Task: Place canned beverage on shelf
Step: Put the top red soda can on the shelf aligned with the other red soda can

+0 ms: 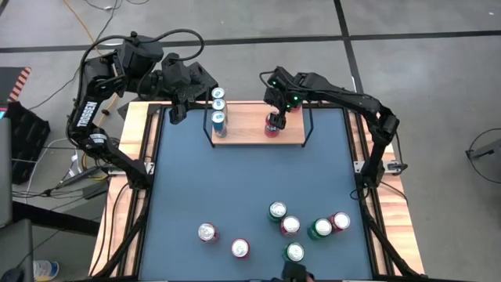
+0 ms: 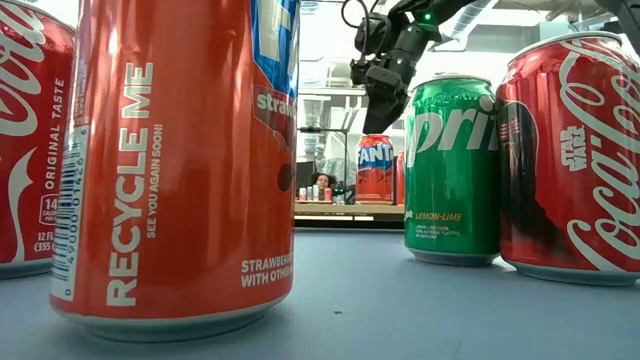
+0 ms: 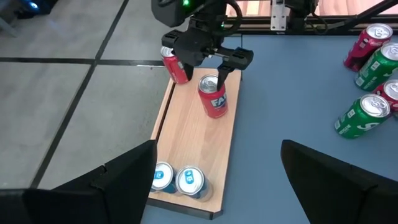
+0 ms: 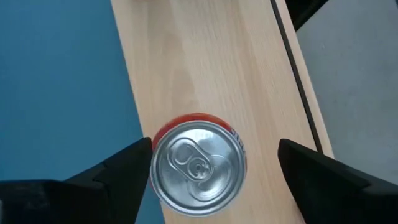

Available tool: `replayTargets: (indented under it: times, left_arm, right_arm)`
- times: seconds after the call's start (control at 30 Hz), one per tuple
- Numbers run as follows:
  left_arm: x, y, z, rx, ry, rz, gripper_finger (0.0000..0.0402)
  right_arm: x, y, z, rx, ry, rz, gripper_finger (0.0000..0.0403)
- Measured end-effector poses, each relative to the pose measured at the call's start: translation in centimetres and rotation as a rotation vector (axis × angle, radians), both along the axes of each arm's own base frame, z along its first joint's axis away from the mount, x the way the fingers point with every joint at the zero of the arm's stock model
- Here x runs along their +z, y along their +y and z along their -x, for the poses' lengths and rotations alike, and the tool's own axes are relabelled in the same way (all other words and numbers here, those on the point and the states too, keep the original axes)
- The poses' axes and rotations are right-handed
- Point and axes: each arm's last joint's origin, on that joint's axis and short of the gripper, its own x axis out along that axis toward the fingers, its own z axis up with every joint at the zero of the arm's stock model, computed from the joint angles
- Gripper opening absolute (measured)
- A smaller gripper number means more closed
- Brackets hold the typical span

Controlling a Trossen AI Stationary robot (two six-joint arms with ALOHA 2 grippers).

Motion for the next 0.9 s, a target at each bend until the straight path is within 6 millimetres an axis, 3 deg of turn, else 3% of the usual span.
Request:
replayTargets:
  times: [0.27, 0.53, 0.9]
  left_arm:
    - [0.0, 0.0, 0.0, -0.004, -0.002, -0.010, 0.0328]
    - [0.0, 0.0, 0.0, -0.003, -0.001, -0.010, 0.0328]
    - [0.0, 0.0, 0.0, 0.001, -0.004, -0.003, 0.0328]
  right_arm:
    - [1.0, -0.1, 0.7, -0.033, -0.044, -0.020, 0.0355]
    - [-0.1, -0.1, 0.1, -0.033, -0.014, -0.049, 0.0355]
    - [-0.1, -0.6, 0.6, -0.052, 0.003, -0.049, 0.0354]
